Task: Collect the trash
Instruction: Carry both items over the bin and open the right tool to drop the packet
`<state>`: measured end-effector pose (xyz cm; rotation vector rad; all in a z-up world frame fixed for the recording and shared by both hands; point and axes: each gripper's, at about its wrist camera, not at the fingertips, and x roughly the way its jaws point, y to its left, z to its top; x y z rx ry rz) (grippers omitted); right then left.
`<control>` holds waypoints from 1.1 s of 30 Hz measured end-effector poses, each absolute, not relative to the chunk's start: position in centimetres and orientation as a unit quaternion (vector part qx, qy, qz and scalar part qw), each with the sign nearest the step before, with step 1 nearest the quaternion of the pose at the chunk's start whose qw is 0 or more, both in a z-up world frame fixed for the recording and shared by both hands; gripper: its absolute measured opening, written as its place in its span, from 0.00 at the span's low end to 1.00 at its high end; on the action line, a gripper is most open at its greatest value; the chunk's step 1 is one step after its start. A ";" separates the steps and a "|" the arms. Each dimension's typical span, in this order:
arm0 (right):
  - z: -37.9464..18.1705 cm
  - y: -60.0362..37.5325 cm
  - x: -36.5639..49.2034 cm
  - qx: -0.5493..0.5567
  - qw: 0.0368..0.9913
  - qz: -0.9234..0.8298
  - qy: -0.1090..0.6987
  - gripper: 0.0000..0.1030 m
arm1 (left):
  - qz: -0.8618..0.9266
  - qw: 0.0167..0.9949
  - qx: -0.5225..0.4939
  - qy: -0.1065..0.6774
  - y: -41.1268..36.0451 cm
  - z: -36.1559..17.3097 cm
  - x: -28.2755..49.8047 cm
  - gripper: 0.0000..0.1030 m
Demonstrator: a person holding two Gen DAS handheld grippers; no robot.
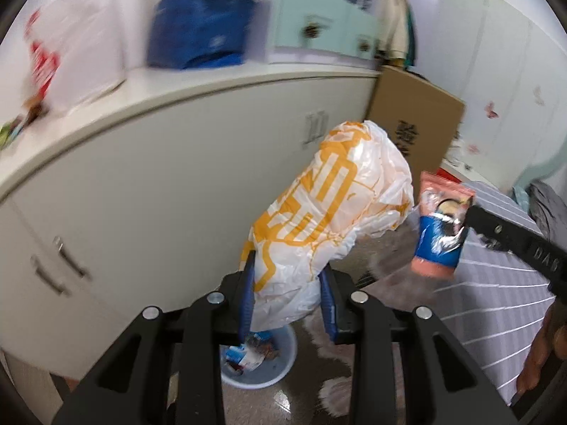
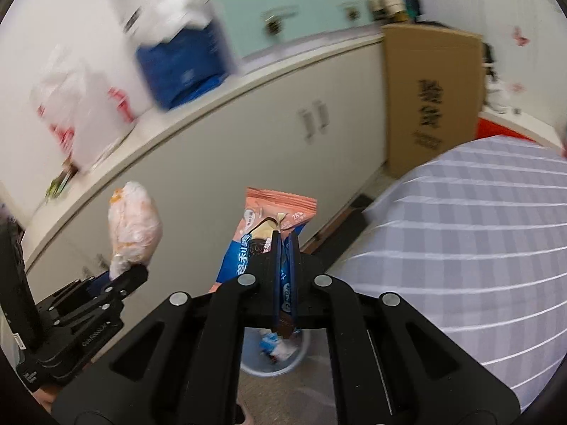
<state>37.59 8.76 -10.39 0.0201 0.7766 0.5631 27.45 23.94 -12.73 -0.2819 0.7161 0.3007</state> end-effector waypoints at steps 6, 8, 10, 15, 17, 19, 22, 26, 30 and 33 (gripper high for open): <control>-16.1 16.4 35.9 -0.008 0.855 0.303 0.420 0.04 | 0.194 0.891 -0.168 0.375 29.8 -17.5 24.9 0.30; -18.4 18.3 35.8 -0.006 0.845 0.307 0.438 0.04 | 0.203 0.881 -0.180 0.387 31.4 -19.5 24.4 0.30; -20.7 19.7 35.5 -0.009 0.837 0.307 0.452 0.04 | 0.212 0.872 -0.188 0.398 32.4 -21.3 24.2 0.30; -27.4 22.0 35.6 -0.026 0.817 0.298 0.492 0.04 | 0.226 0.851 -0.200 0.431 34.3 -26.6 24.1 0.30; -30.3 22.4 36.0 -0.029 0.808 0.293 0.510 0.04 | 0.229 0.843 -0.203 0.443 34.7 -28.6 24.4 0.30; -32.6 22.8 36.4 -0.030 0.801 0.289 0.523 0.04 | 0.230 0.836 -0.205 0.453 35.1 -30.2 24.8 0.30; -35.8 23.1 37.2 -0.028 0.795 0.283 0.535 0.05 | 0.235 0.828 -0.201 0.468 35.3 -32.2 25.3 0.30; -38.7 23.0 38.2 -0.013 0.782 0.285 0.554 0.29 | 0.233 0.821 -0.202 0.481 35.6 -34.1 25.9 0.30; -38.9 22.7 38.5 -0.009 0.788 0.283 0.546 0.55 | 0.229 0.820 -0.198 0.486 35.1 -34.6 26.5 0.30; -38.6 22.2 38.4 -0.007 0.789 0.283 0.546 0.55 | 0.224 0.822 -0.194 0.486 34.4 -34.5 26.8 0.30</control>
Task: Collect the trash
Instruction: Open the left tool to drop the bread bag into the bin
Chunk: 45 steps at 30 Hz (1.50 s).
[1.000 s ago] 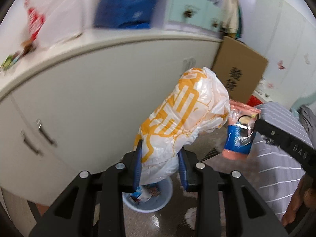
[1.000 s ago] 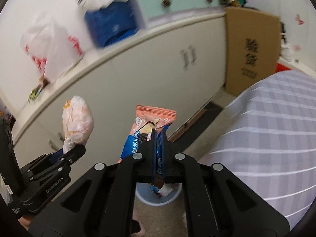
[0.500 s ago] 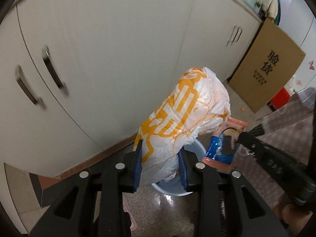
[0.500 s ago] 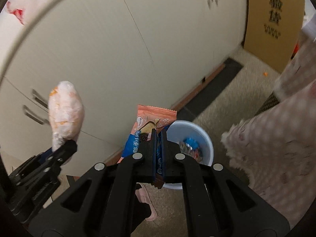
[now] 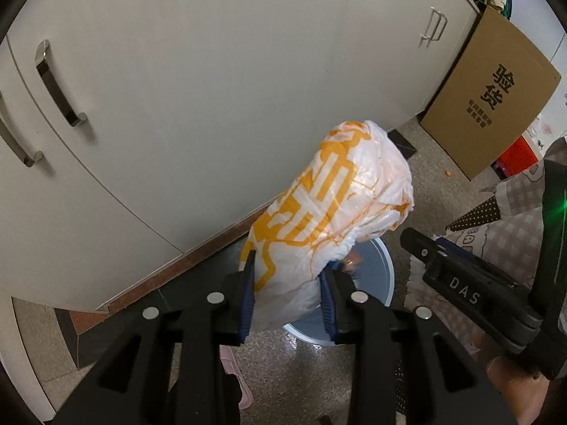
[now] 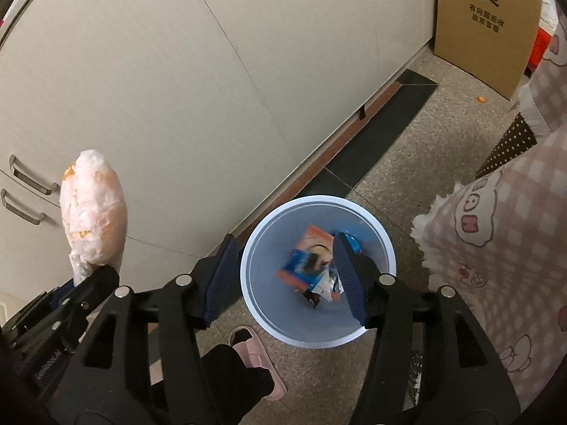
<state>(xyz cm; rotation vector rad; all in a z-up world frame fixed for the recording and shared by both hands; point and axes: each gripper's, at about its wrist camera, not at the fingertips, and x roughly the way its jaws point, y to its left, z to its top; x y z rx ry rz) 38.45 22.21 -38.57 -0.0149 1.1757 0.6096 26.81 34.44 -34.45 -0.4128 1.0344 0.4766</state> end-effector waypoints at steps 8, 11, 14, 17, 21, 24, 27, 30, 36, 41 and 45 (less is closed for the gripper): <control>-34.8 19.5 37.2 -0.010 0.823 0.268 0.501 0.60 | 0.217 0.831 -0.175 0.481 32.5 -32.6 27.1 0.30; -33.0 18.5 36.3 -0.025 0.840 0.265 0.473 0.62 | 0.213 0.835 -0.169 0.478 31.8 -31.7 27.0 0.30; -31.6 17.5 35.5 -0.040 0.852 0.262 0.452 0.64 | 0.210 0.839 -0.161 0.476 31.0 -31.1 27.0 0.30; -30.5 17.0 34.7 -0.063 0.862 0.261 0.429 0.65 | 0.207 0.841 -0.154 0.476 30.3 -30.5 27.2 0.30; -29.4 16.9 33.5 -0.106 0.872 0.259 0.402 0.66 | 0.201 0.839 -0.141 0.485 29.2 -30.5 27.5 0.31; -29.2 16.8 32.8 -0.132 0.878 0.257 0.383 0.68 | 0.196 0.837 -0.134 0.493 28.7 -31.0 27.9 0.31; -29.3 16.3 32.5 -0.148 0.882 0.246 0.373 0.69 | 0.191 0.832 -0.131 0.505 28.3 -31.7 28.6 0.31; -30.0 15.7 32.8 -0.150 0.884 0.236 0.375 0.70 | 0.187 0.826 -0.127 0.516 28.0 -32.7 29.2 0.31; -32.2 15.0 34.5 -0.145 0.881 0.217 0.395 0.71 | 0.183 0.819 -0.119 0.531 27.5 -34.4 30.4 0.31; -33.5 14.5 35.4 -0.146 0.880 0.204 0.402 0.71 | 0.179 0.809 -0.118 0.546 27.7 -36.1 31.5 0.31; -34.3 14.4 35.8 -0.149 0.880 0.199 0.406 0.72 | 0.168 0.800 -0.130 0.560 27.8 -37.6 32.8 0.32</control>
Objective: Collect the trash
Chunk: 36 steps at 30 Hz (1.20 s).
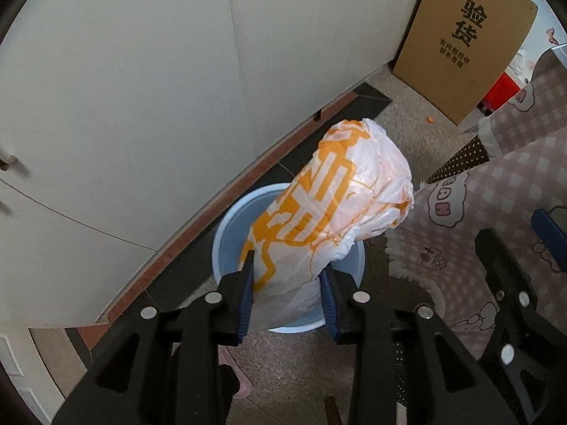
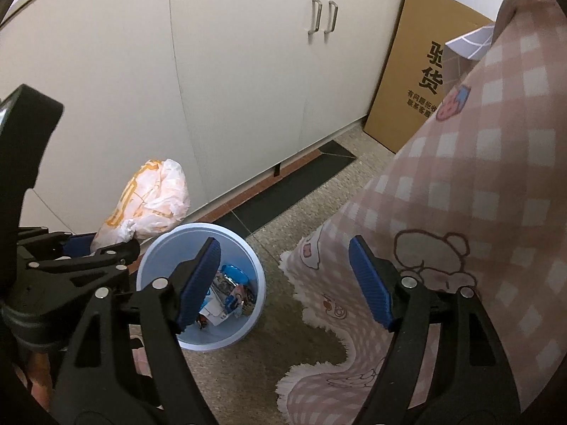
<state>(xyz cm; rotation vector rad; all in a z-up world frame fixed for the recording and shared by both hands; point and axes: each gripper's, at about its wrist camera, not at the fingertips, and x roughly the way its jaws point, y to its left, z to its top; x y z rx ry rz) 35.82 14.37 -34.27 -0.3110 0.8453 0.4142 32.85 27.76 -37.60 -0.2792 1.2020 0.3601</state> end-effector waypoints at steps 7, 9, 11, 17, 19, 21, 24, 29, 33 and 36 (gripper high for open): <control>-35.0 14.5 36.4 -0.145 0.878 0.192 0.415 0.72 | 0.159 0.793 -0.149 0.569 27.9 -38.8 33.6 0.36; -35.1 14.7 36.5 -0.145 0.877 0.193 0.415 0.72 | 0.160 0.794 -0.157 0.566 28.0 -38.8 33.5 0.41; -35.1 14.8 36.4 -0.146 0.877 0.193 0.415 0.72 | 0.164 0.796 -0.163 0.560 28.4 -38.5 33.3 0.56; -34.5 15.0 36.2 -0.139 0.878 0.194 0.414 0.72 | 0.165 0.803 -0.166 0.548 29.3 -37.1 32.5 0.65; -34.2 15.2 36.0 -0.137 0.878 0.196 0.414 0.72 | 0.168 0.805 -0.164 0.545 29.5 -36.6 32.2 0.66; -33.6 15.4 35.6 -0.136 0.879 0.201 0.411 0.72 | 0.169 0.808 -0.164 0.541 29.7 -35.9 31.6 0.67; -32.7 15.9 34.8 -0.136 0.879 0.208 0.407 0.72 | 0.175 0.814 -0.162 0.530 30.1 -34.3 30.5 0.68; -30.2 17.3 32.8 -0.142 0.880 0.230 0.390 0.72 | 0.195 0.829 -0.158 0.501 31.2 -30.8 27.5 0.69; -27.0 18.0 30.8 -0.142 0.885 0.247 0.369 0.72 | 0.209 0.845 -0.151 0.468 31.7 -27.2 24.8 0.69; -24.0 18.1 29.1 -0.140 0.892 0.252 0.349 0.73 | 0.218 0.863 -0.141 0.433 31.6 -23.7 22.6 0.70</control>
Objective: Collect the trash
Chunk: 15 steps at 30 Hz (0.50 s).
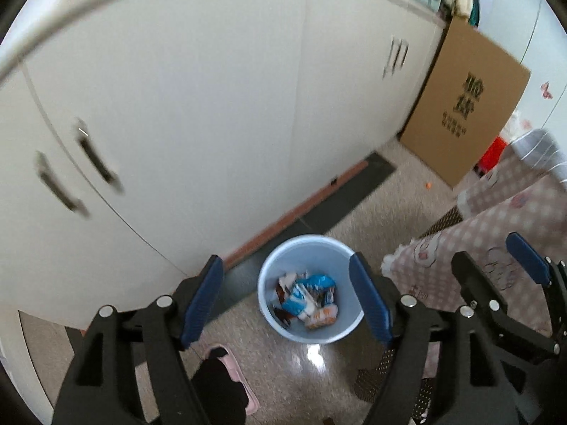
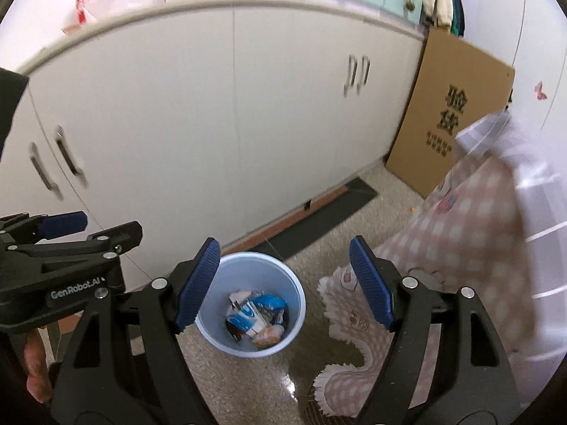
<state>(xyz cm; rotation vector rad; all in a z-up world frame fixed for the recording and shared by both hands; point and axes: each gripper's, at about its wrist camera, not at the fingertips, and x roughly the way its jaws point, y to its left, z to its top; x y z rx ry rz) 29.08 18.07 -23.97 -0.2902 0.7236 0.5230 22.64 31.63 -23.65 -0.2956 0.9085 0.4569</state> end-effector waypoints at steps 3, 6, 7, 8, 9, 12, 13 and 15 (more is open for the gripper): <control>-20.5 17.3 27.4 -0.126 0.898 0.259 0.332 0.75 | 0.222 0.882 -0.133 0.393 30.8 -19.6 20.4 0.71; -16.6 15.4 25.3 -0.107 0.910 0.259 0.307 0.78 | 0.216 0.904 -0.115 0.350 29.1 -15.5 18.0 0.74; -15.2 14.6 24.5 -0.103 0.914 0.258 0.297 0.78 | 0.213 0.910 -0.109 0.338 28.4 -14.3 17.4 0.75; -14.1 14.1 23.7 -0.100 0.917 0.255 0.289 0.79 | 0.204 0.918 -0.102 0.325 27.6 -12.9 16.6 0.75; -13.1 13.3 23.1 -0.094 0.921 0.254 0.281 0.80 | 0.195 0.924 -0.099 0.315 26.8 -11.8 16.1 0.76; -10.0 10.3 20.9 -0.080 0.931 0.245 0.257 0.82 | 0.173 0.940 -0.090 0.279 24.3 -8.5 13.9 0.80; -8.8 9.1 20.0 -0.074 0.935 0.243 0.247 0.82 | 0.167 0.945 -0.085 0.267 23.4 -7.6 13.3 0.80; -7.4 7.3 18.7 -0.066 0.940 0.237 0.236 0.83 | 0.152 0.954 -0.076 0.248 21.5 -5.7 12.0 0.81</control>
